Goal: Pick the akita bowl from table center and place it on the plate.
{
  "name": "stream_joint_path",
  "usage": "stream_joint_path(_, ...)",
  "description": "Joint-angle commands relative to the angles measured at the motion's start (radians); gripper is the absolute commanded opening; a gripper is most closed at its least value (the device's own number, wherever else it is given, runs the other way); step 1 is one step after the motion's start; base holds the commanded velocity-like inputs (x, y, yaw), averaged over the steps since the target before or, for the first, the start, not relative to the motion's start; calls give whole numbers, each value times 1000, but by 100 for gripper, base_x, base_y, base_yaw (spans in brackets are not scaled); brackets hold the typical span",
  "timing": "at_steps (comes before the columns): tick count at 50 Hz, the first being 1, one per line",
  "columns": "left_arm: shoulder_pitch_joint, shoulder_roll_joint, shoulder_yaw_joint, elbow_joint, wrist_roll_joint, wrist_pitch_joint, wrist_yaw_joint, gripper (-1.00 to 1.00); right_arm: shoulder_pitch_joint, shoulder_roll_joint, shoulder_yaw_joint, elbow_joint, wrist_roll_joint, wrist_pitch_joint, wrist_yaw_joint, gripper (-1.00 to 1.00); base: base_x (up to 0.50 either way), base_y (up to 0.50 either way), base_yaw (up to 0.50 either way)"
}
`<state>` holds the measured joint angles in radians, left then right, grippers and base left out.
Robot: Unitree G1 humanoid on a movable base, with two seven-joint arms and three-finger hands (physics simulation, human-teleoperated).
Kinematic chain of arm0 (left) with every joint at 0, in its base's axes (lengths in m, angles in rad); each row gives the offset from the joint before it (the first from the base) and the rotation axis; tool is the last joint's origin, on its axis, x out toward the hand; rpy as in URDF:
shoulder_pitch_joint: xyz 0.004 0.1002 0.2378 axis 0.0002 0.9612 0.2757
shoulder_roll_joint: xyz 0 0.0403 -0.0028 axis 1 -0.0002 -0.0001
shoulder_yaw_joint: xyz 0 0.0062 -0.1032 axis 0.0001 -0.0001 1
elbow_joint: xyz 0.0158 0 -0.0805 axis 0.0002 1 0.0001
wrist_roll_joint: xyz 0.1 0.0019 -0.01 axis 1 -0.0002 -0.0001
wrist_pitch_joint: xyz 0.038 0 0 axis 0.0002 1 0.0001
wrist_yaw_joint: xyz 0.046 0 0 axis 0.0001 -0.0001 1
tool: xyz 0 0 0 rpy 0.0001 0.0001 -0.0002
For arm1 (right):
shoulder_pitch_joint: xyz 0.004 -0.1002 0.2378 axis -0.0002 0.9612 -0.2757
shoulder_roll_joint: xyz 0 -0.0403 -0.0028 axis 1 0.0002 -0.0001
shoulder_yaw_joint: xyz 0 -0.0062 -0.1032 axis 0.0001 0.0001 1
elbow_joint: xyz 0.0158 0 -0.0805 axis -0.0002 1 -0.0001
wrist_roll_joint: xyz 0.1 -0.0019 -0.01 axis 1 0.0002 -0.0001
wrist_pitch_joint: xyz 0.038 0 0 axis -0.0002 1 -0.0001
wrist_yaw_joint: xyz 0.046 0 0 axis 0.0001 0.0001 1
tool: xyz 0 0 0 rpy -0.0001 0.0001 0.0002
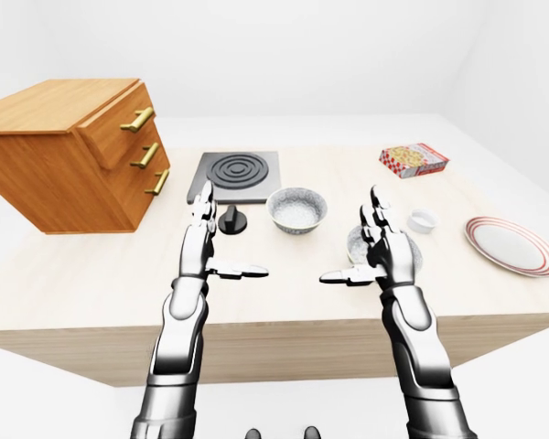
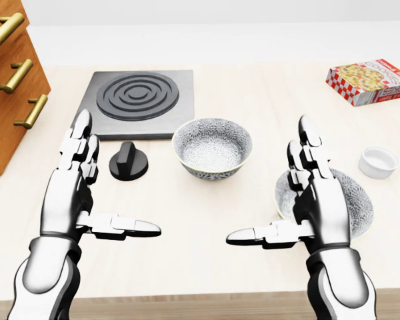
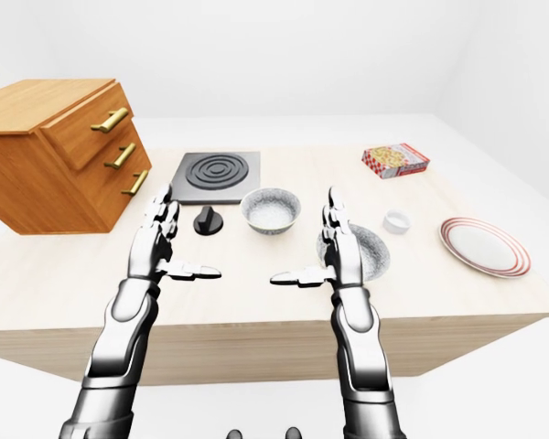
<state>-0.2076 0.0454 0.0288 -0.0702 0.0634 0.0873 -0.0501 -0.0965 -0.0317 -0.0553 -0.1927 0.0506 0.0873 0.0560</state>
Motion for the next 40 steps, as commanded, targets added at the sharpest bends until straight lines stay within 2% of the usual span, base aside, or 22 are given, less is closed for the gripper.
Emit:
stream_joint_path(1, -45, -3, 4, -37, -1, 0, -3, 100, -30, -6, -6, -26, 19, 0, -4, 100, -17, -50, 0)
stream_joint_path(20, -41, 2, 8, -29, -3, 0, 0, 100, -39, -4, 6, -44, 38, 0, -2, 100, -2, -50, 0)
stream_joint_path(33, -39, 2, 8, -31, -3, 0, 1, 100, -21, -7, 2, -63, 40, 0, 10, 100, 22, -50, 0)
stream_joint_path(40, -33, 0, 5, -38, 0, 0, 3, 100, -21, -6, 2, -58, 33, 0, 14, 100, 40, -43, 0)
